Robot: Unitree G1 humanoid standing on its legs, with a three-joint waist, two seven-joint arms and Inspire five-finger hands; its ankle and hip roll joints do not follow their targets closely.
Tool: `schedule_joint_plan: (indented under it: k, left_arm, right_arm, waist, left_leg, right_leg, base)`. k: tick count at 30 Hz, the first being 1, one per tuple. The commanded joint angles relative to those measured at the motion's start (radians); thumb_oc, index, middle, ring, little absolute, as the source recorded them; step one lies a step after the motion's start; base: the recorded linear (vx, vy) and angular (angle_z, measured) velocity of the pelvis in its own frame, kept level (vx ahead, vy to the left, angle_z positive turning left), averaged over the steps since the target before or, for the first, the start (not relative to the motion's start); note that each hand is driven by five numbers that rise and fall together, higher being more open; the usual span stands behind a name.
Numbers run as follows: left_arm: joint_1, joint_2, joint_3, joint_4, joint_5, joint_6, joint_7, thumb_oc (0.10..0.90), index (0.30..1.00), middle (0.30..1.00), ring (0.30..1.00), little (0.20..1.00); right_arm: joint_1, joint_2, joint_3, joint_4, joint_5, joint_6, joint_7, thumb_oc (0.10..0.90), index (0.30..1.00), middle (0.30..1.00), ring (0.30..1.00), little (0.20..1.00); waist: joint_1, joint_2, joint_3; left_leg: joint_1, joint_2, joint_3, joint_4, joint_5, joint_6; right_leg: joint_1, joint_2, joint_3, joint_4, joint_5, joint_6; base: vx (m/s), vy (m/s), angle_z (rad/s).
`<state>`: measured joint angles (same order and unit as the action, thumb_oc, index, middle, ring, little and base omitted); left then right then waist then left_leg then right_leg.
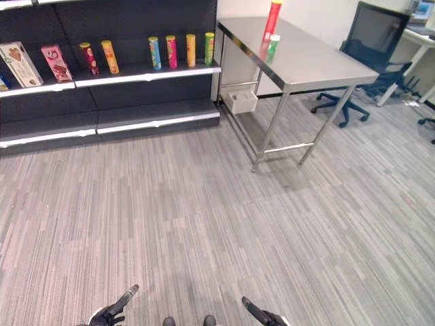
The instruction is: Put the goods on the table back onto the shelves and tidy them up.
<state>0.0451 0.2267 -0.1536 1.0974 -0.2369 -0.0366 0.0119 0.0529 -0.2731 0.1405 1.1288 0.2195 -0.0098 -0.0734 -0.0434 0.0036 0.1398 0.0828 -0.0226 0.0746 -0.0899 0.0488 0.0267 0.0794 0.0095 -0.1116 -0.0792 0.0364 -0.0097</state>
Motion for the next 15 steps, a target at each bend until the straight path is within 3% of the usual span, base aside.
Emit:
schedule_joint_plan:
  k: [1,15]
  left_arm:
    - [-0.06,0.021,0.0,0.001,-0.049,-0.041,0.001,0.8,0.9,0.9,0.9,0.9]
    - [-0.063,0.04,-0.008,-0.01,-0.015,-0.042,0.005,0.8,0.9,0.9,0.9,0.9]
  right_arm:
    - [-0.045,-0.04,0.0,-0.012,0.023,-0.033,-0.017,0.8,0.9,0.9,0.9,0.9]
    - [-0.037,-0.055,0.002,-0.025,0.018,-0.031,-0.016,0.8,0.9,0.9,0.9,0.9]
  waist:
    - [-0.009,-0.018,0.029]
    - [-0.013,-0.019,0.031]
  left_leg:
    - [0.037,0.059,0.001,0.003,-0.087,-0.073]
    - [0.051,0.065,0.001,0.003,-0.096,-0.074]
  right_leg:
    - [0.029,-0.073,0.006,-0.008,-0.063,0.123]
    - [0.036,-0.067,0.017,-0.008,-0.069,0.118]
  base:
    - [0.0,0.0,0.0]
    - [0.0,-0.003,0.0]
